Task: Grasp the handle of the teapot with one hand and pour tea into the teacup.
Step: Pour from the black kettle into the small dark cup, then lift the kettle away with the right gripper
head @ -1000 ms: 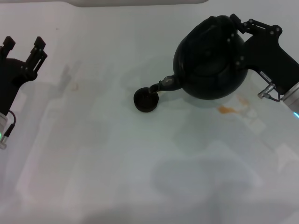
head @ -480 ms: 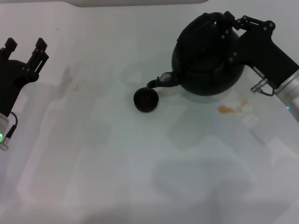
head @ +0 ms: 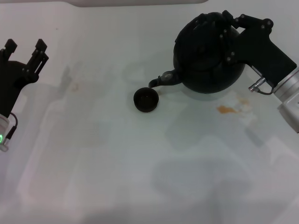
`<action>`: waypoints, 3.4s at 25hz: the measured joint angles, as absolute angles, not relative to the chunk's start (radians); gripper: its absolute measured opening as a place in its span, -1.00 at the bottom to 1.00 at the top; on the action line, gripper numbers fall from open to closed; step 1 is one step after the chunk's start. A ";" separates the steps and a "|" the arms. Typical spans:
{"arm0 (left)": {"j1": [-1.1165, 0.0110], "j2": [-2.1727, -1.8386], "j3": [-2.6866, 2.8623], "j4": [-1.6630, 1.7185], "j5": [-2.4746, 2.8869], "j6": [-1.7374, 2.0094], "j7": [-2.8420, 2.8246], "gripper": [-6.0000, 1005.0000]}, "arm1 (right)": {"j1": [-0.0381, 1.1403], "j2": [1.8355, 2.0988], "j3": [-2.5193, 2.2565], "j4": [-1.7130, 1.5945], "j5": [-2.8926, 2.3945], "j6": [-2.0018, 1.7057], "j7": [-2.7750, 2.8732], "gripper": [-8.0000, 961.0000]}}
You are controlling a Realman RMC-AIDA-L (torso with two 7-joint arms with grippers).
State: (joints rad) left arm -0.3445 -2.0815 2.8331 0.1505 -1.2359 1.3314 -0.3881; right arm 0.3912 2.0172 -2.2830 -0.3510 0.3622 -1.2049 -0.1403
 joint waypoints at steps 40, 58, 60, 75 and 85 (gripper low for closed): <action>-0.353 -2.080 2.832 0.157 -1.238 1.304 -0.388 0.63 | 0.390 2.017 -2.291 -0.374 0.353 -1.218 -0.313 -0.73; -0.348 -2.080 2.832 0.159 -1.238 1.304 -0.407 0.63 | 0.387 2.019 -2.293 -0.375 0.356 -1.218 -0.350 -0.74; -0.348 -2.079 2.832 0.155 -1.238 1.304 -0.417 0.63 | 0.387 2.019 -2.292 -0.376 0.356 -1.218 -0.351 -0.73; -0.345 -2.078 2.832 0.152 -1.234 1.304 -0.417 0.63 | 0.384 2.019 -2.289 -0.376 0.356 -1.218 -0.363 -0.73; -0.344 -2.078 2.832 0.152 -1.232 1.304 -0.416 0.63 | 0.385 2.018 -2.289 -0.375 0.355 -1.218 -0.389 -0.74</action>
